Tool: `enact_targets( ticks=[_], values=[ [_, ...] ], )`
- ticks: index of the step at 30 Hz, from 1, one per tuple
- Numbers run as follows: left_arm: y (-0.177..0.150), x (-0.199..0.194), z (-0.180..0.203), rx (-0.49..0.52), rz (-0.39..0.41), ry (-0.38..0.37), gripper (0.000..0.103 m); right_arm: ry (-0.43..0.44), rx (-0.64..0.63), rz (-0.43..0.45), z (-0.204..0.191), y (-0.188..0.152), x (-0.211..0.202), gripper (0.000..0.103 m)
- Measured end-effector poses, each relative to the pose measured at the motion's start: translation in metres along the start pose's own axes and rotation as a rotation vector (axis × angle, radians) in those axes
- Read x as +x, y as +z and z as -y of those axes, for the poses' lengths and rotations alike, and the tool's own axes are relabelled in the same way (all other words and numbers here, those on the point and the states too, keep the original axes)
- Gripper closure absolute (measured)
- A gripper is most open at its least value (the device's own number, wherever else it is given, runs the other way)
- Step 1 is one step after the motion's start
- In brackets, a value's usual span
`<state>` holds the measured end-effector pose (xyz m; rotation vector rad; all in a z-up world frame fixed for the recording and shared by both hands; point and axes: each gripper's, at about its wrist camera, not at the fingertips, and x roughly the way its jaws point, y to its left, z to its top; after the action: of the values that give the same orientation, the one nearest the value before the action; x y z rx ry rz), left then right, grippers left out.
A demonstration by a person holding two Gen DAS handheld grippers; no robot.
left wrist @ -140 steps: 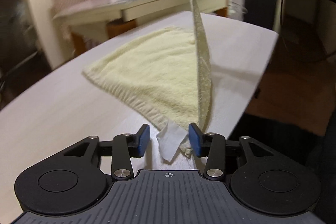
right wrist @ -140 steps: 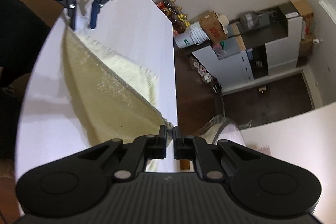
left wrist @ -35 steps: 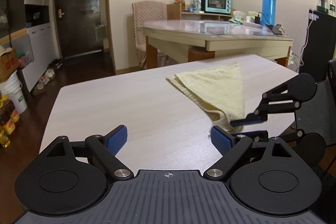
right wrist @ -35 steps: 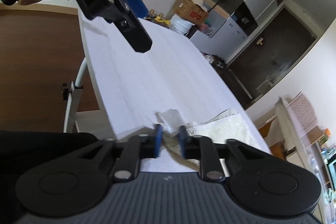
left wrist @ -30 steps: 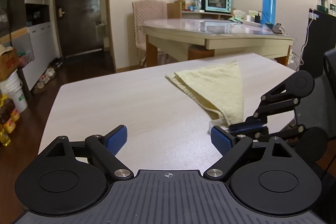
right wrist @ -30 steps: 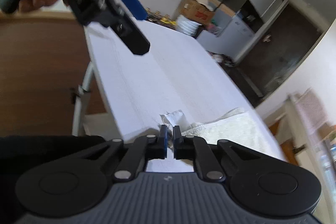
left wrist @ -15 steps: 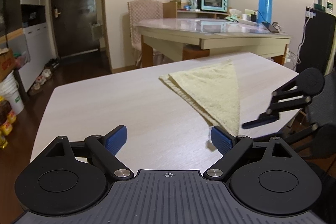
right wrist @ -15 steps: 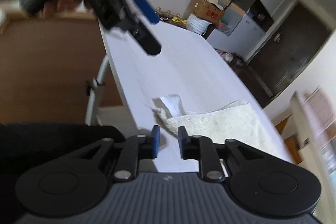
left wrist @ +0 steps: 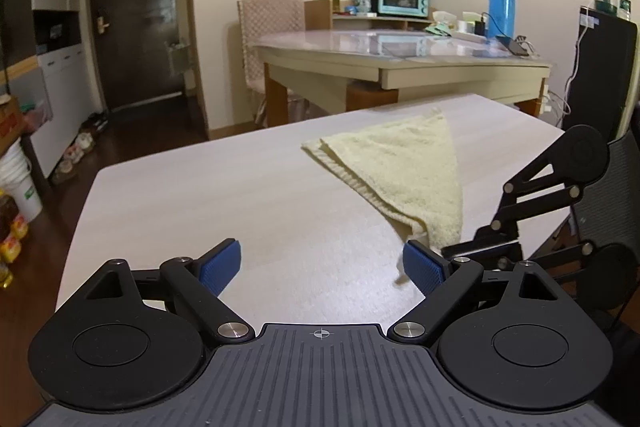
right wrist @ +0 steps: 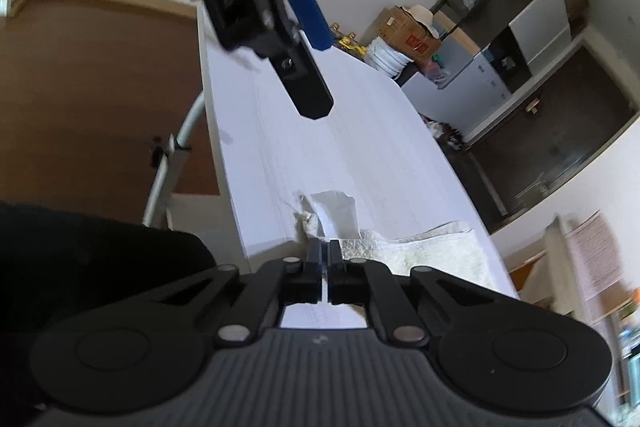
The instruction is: Fold towel
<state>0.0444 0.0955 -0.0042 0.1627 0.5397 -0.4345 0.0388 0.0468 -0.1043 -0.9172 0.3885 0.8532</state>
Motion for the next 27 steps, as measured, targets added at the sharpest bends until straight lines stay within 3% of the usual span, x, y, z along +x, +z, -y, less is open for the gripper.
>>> enact_targets(
  ticks=[2,3,4,6,20,24,27],
  values=[
    [0.003,0.005,-0.001,0.017,0.000,-0.002,0.011,0.012,0.039,0.015,0.004,-0.001,-0.010,0.099],
    [0.004,0.006,-0.002,0.019,0.000,-0.002,0.011,0.015,0.054,0.022,0.006,-0.001,-0.013,0.093],
    [0.006,0.007,-0.003,0.019,-0.001,-0.001,0.011,0.018,0.069,0.028,0.008,0.000,-0.016,0.074],
    [0.007,0.010,-0.004,0.020,0.000,-0.002,0.011,0.047,0.139,0.044,0.011,0.000,-0.019,0.055],
    [0.005,0.012,-0.005,0.018,-0.012,-0.002,0.011,0.087,0.371,0.052,0.042,-0.015,-0.018,0.063],
    [0.007,0.014,-0.004,0.028,-0.018,-0.002,0.011,0.112,0.395,0.056,0.048,-0.022,-0.022,0.091],
    [0.011,0.016,-0.003,0.037,-0.016,-0.006,0.011,0.115,0.393,0.047,0.050,-0.026,-0.027,0.093]
  ],
)
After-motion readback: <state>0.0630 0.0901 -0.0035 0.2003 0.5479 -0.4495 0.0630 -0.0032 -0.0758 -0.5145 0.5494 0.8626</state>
